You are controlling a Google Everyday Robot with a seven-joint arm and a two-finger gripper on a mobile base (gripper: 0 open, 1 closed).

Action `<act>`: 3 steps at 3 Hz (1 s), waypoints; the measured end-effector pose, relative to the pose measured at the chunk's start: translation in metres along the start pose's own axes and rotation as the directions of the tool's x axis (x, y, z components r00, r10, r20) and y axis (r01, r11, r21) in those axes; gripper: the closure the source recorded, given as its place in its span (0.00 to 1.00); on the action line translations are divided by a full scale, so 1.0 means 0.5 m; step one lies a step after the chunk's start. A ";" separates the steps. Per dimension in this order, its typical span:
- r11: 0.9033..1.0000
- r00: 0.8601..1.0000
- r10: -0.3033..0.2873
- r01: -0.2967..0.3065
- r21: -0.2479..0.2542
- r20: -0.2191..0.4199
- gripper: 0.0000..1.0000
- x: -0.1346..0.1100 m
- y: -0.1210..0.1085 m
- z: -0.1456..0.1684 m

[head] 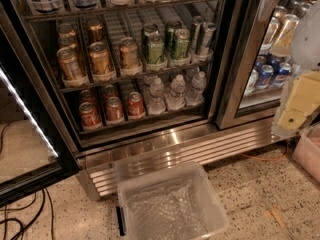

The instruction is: Pick orange can from middle shelf of fridge

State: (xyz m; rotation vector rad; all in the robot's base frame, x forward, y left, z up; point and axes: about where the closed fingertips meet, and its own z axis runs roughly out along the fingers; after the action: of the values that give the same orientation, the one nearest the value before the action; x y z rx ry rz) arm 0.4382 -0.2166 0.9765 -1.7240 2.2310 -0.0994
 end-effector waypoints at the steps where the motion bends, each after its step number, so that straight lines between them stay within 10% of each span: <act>1: 1.000 1.000 0.000 0.000 0.000 0.000 0.00 0.000 0.000 0.000; 3: 0.994 0.975 -0.006 0.030 -0.108 0.222 0.00 -0.058 0.107 0.136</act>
Offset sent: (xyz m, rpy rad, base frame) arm -0.0255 0.0366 -0.0724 0.2188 0.0930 0.0748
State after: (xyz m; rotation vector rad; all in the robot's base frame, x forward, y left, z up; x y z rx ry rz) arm 0.4146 -0.1653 0.9049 -1.7182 2.0929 0.2063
